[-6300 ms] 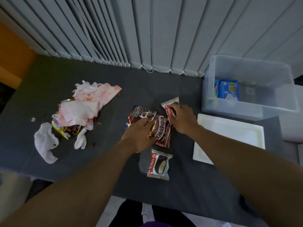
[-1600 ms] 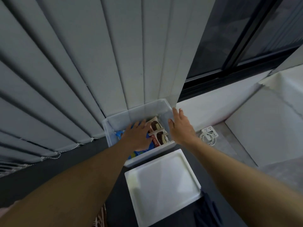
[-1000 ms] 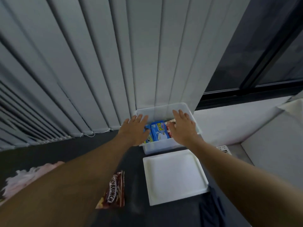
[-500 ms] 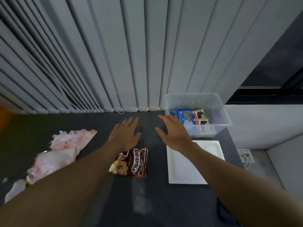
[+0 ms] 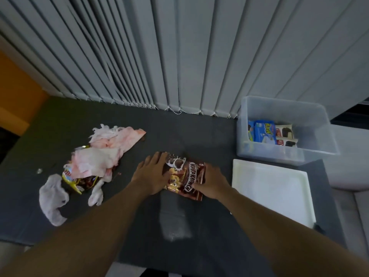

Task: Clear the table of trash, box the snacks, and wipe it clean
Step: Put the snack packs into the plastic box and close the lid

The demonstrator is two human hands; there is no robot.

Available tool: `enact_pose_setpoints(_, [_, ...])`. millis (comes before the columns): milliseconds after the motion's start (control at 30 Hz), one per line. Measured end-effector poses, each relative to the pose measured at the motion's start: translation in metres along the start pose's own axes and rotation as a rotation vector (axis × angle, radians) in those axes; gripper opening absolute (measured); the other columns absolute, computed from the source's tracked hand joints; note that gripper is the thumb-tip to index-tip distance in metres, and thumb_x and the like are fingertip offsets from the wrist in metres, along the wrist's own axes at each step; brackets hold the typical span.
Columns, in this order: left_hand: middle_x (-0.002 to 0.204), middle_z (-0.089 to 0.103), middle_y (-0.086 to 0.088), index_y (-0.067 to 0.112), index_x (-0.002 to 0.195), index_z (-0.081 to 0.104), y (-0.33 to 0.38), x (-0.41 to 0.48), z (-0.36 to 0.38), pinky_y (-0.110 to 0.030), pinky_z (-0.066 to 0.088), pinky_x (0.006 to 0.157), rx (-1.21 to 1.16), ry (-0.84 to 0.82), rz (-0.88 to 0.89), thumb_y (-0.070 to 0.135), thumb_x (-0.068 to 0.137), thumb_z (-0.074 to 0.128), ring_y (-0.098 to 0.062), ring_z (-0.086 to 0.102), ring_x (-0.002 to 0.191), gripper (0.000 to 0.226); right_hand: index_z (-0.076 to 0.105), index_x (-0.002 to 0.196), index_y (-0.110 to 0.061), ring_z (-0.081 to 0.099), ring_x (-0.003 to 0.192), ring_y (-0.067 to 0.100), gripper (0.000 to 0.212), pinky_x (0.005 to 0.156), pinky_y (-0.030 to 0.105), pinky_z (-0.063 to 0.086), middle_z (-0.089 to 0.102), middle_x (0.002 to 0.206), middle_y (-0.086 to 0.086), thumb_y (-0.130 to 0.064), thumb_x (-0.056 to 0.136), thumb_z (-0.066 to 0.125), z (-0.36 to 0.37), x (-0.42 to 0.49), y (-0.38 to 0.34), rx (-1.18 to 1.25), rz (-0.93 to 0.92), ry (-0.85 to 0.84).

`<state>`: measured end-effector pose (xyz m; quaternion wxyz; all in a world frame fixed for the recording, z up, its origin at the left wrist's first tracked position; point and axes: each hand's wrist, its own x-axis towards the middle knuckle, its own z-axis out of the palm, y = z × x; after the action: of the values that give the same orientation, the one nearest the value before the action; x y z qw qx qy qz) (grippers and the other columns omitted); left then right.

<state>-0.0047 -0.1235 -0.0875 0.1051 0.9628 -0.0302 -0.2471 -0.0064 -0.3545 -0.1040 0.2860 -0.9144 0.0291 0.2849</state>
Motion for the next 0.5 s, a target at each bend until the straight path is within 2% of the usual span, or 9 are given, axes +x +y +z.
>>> enact_pose_setpoints(100, [0.166,0.0,-0.013,0.023,0.159,-0.006,-0.007,-0.004,0.009,-0.044,0.028,0.118,-0.135,-0.113,-0.047,0.046,0.098,0.051,-0.037,0.023,0.148,0.087,0.026,0.144,-0.014,0.051,0.126,0.033,0.094,0.106,0.044,0.045,0.05,0.138,0.013,-0.035,0.073,0.083,0.007,0.004,-0.009,0.07,0.08,0.017])
enact_pose_setpoints(167, [0.158,0.017,-0.019,0.019,0.159,-0.003,-0.006,-0.007,0.013,-0.041,0.034,0.113,-0.162,-0.107,-0.047,0.039,0.093,0.062,-0.04,0.035,0.14,0.095,0.025,0.142,-0.013,0.053,0.125,0.033,0.093,0.105,0.044,0.046,0.052,0.135,0.013,-0.026,0.072,0.085,0.007,0.005,-0.013,0.138,0.126,0.031])
enact_pose_setpoints(233, [0.143,0.032,-0.019,0.018,0.159,0.004,-0.003,-0.008,0.012,-0.045,0.041,0.108,-0.184,-0.037,-0.027,0.032,0.088,0.07,-0.042,0.047,0.126,0.098,0.027,0.139,-0.013,0.055,0.122,0.032,0.085,0.102,0.042,0.048,0.055,0.131,0.013,-0.018,0.075,0.082,0.006,0.006,-0.015,0.181,0.133,0.047])
enact_pose_setpoints(300, [0.132,0.037,-0.017,0.019,0.157,0.011,0.0,-0.008,0.007,-0.048,0.046,0.101,-0.198,0.013,-0.012,0.021,0.086,0.071,-0.042,0.054,0.116,0.094,0.027,0.137,-0.015,0.058,0.119,0.031,0.078,0.099,0.041,0.05,0.057,0.127,0.011,-0.011,0.077,0.077,0.004,0.006,-0.017,0.208,0.096,0.057])
enact_pose_setpoints(367, [0.126,0.039,-0.016,0.018,0.154,0.018,0.002,-0.006,-0.001,-0.048,0.048,0.097,-0.202,0.04,-0.018,0.015,0.085,0.07,-0.042,0.057,0.111,0.087,0.023,0.141,-0.019,0.058,0.118,0.029,0.08,0.099,0.04,0.05,0.058,0.127,0.008,-0.008,0.079,0.072,-0.002,0.004,-0.02,0.227,0.042,0.073])
enact_pose_setpoints(500, [0.125,0.04,-0.015,0.02,0.149,0.022,0.01,-0.001,-0.022,-0.042,0.048,0.093,-0.242,0.112,-0.027,0.013,0.089,0.061,-0.039,0.058,0.11,0.072,0.027,0.144,-0.027,0.058,0.119,0.023,0.074,0.101,0.041,0.05,0.058,0.131,0.004,-0.008,0.083,0.065,-0.024,0.0,-0.027,0.197,-0.126,0.145])
